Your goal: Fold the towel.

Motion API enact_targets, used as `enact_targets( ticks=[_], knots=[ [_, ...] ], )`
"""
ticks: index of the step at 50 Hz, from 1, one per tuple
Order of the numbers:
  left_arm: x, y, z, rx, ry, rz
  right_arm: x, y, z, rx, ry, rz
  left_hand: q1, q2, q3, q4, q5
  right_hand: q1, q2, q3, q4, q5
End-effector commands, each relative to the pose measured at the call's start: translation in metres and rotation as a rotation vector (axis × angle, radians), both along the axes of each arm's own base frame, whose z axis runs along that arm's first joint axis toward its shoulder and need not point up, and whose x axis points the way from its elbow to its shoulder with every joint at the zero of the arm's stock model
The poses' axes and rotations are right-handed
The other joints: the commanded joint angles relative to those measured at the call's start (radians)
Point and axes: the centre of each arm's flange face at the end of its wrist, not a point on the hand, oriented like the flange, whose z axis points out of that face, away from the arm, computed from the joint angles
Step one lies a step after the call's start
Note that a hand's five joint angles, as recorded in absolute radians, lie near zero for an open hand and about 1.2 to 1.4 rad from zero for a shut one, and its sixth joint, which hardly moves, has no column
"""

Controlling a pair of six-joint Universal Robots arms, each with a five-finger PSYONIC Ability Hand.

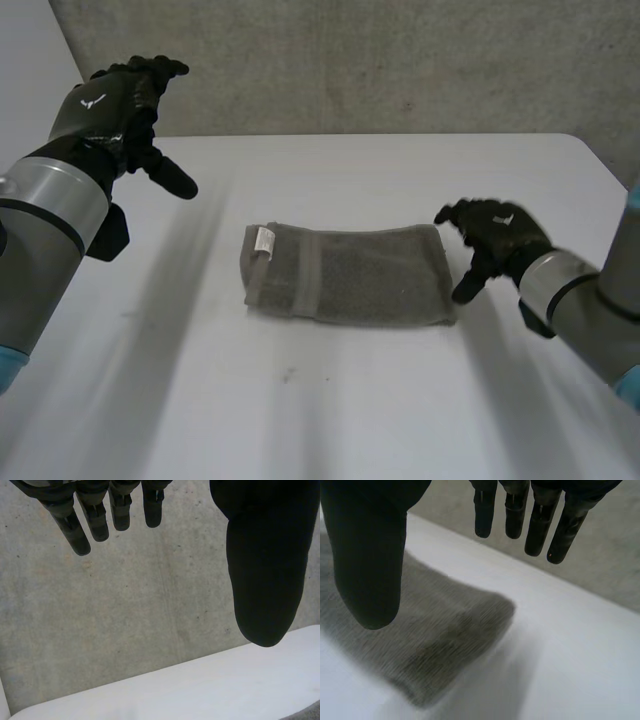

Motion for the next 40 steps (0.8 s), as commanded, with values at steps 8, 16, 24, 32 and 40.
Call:
enact_targets(
  ticks=[8,16,24,32,40],
  knots=[
    [-0.001,-0.003,-0.007,0.019,-0.008,0.001,0.011,-0.005,-0.074,0.037,0.021,0.060,0.007,0.009,0.008,0.008,-0.025,0.443,0.399,0.394,0.395,0.400],
    [-0.001,-0.002,-0.005,0.015,-0.007,0.001,0.011,-0.015,-0.085,-0.014,0.086,0.053,0.007,0.009,0.008,0.008,-0.025,1.063,1.020,1.015,1.015,1.020],
    [0.000,-0.001,-0.003,0.010,-0.004,0.001,-0.007,-0.030,-0.042,-0.150,0.121,-0.123,0.007,0.009,0.008,0.008,-0.025,1.135,1.092,1.087,1.087,1.092],
    [0.000,-0.001,-0.001,0.004,-0.002,0.001,0.010,-0.039,0.010,-0.386,0.234,-0.058,0.007,0.009,0.008,0.008,-0.025,1.135,1.092,1.087,1.087,1.092],
    [0.000,0.000,0.000,0.001,0.000,0.000,0.119,0.030,0.020,-0.517,0.192,0.322,0.007,0.009,0.008,0.008,-0.025,1.135,1.092,1.087,1.087,1.092]
  ],
)
